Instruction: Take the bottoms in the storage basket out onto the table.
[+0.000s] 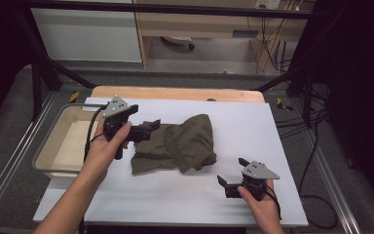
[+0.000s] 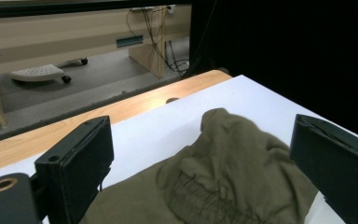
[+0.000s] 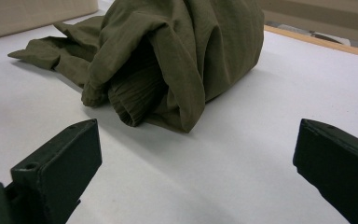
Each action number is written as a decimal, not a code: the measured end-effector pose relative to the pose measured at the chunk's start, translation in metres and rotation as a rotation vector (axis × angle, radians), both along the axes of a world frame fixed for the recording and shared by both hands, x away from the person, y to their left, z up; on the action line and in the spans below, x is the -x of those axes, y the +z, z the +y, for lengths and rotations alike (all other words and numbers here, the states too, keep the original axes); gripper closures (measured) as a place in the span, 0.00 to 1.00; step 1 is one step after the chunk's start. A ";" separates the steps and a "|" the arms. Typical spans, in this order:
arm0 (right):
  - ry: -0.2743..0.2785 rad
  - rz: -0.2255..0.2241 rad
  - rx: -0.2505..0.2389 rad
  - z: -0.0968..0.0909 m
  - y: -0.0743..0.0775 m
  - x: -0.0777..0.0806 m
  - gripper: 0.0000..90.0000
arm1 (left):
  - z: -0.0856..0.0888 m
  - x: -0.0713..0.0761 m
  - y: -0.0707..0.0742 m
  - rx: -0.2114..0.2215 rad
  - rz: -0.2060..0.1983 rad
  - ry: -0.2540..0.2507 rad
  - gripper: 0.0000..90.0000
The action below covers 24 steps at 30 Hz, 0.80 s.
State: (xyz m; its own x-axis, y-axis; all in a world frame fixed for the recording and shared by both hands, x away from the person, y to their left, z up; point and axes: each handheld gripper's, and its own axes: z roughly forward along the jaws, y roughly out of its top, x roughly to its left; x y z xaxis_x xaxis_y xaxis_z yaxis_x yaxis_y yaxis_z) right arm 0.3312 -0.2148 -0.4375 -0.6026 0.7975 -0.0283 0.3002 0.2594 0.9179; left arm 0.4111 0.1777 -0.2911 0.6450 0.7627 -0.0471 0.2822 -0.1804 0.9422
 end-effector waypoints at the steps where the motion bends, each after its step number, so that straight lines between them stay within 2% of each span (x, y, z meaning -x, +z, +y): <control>1: 0.000 0.001 0.000 0.000 0.000 0.000 0.02 | 0.004 0.000 -0.002 0.002 0.003 0.006 0.07; 3: 0.000 0.002 0.002 0.000 0.000 0.000 0.02 | 0.009 0.000 -0.007 -0.011 0.004 0.023 0.07; 9: -0.002 0.007 0.004 0.001 -0.001 0.000 0.02 | 0.028 0.002 -0.018 -0.008 0.014 0.062 0.07; 21: -0.002 0.016 0.007 0.002 -0.003 -0.002 0.02 | 0.062 0.005 -0.026 0.009 0.029 0.121 0.07; 24: -0.005 0.018 -0.013 0.001 -0.001 -0.001 0.02 | 0.067 0.007 -0.028 0.010 0.029 0.126 0.07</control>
